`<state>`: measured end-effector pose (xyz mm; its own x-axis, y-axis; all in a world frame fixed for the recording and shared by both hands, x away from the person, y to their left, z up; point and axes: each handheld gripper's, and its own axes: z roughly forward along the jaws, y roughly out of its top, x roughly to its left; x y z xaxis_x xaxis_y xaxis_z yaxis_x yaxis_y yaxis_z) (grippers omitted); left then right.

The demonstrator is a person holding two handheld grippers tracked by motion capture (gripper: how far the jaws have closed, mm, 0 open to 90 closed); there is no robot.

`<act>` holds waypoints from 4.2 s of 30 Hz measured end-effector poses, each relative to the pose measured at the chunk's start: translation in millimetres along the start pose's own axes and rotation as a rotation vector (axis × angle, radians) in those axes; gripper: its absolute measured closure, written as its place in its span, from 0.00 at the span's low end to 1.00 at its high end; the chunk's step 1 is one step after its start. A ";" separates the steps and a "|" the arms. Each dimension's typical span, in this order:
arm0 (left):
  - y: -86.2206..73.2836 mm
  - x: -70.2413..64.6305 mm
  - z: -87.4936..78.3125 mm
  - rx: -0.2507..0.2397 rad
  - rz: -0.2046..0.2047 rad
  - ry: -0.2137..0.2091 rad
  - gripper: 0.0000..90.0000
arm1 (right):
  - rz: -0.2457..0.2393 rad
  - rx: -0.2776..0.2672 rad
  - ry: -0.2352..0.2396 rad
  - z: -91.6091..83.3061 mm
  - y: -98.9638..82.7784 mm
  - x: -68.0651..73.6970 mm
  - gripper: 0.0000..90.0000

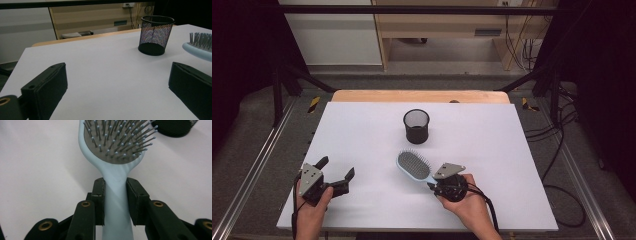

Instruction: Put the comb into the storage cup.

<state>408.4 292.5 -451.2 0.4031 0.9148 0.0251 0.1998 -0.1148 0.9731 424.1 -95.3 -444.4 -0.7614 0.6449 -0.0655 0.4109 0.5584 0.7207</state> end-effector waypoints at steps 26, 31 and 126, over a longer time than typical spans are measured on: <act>63.5 -47.1 20.1 -0.073 0.004 -0.221 0.02 | 0.035 -0.227 -0.123 -25.9 6.3 -34.5 0.77; 83.7 -61.1 32.8 -0.084 -0.031 -0.273 0.02 | 0.041 -0.308 -0.139 -28.4 13.7 -39.7 0.77; 146.5 -104.6 112.2 -0.058 -0.389 -0.404 0.55 | 0.044 -0.542 -0.164 10.6 66.6 -5.7 0.77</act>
<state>495.7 136.5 -337.1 0.6216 0.6631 -0.4170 0.3572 0.2339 0.9043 461.1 -56.2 -403.3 -0.6439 0.7582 -0.1027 0.0910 0.2093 0.9736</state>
